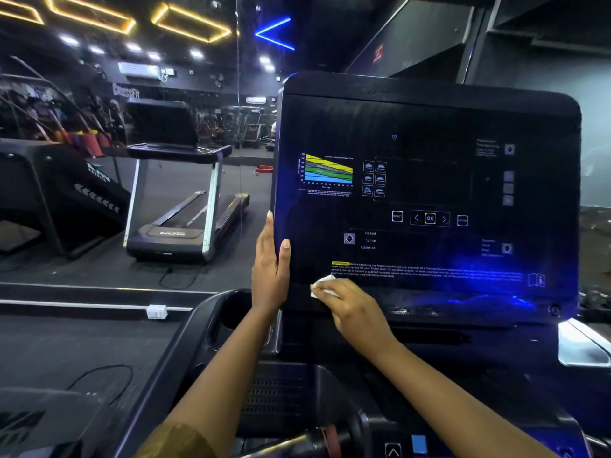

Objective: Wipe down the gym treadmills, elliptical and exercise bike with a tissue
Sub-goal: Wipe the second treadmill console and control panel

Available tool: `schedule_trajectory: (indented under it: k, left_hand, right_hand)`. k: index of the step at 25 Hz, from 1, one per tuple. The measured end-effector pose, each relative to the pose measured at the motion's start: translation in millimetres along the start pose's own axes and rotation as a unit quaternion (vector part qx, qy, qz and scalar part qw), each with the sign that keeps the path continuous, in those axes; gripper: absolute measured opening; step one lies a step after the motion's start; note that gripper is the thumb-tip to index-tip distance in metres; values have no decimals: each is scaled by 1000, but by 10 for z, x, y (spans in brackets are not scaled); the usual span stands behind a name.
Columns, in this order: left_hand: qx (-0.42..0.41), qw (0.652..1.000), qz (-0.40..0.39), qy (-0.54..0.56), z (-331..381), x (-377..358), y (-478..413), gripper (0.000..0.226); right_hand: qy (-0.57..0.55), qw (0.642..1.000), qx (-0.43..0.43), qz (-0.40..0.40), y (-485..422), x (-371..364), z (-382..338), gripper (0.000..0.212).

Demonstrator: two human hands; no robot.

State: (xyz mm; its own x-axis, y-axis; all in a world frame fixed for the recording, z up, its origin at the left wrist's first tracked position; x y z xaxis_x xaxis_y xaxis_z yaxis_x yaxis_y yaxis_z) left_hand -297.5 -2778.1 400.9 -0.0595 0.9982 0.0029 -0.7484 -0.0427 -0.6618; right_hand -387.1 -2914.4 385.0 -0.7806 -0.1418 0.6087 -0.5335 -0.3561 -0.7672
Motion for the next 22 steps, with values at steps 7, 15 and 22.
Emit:
schedule_trajectory:
  k: [7, 15, 22]
  left_hand:
    - [43, 997, -62, -9, 119, 172, 299, 65]
    - [75, 972, -201, -92, 606, 167, 1595, 70]
    - [73, 893, -369, -248, 809, -267, 2207, 100]
  right_hand:
    - [-131, 983, -129, -1, 73, 273, 72, 38]
    - [-219, 948, -228, -33, 883, 986, 209, 38]
    - [-183, 932, -307, -58, 1669, 1452, 395, 41]
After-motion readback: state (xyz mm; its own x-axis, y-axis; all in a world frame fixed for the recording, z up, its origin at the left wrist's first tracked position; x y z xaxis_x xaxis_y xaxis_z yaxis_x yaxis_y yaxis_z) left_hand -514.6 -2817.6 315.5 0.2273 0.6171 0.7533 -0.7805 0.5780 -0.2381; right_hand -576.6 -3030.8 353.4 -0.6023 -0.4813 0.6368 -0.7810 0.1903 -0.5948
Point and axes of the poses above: each hand's wrist, its own y-axis away from the middle knuckle, its own x-axis out of the back of the hand, z = x × y, the point moved 5 cm from there along -y, towards the middle knuckle, and after that the axes turned 13 degrees about y, right-handed, at the moved point
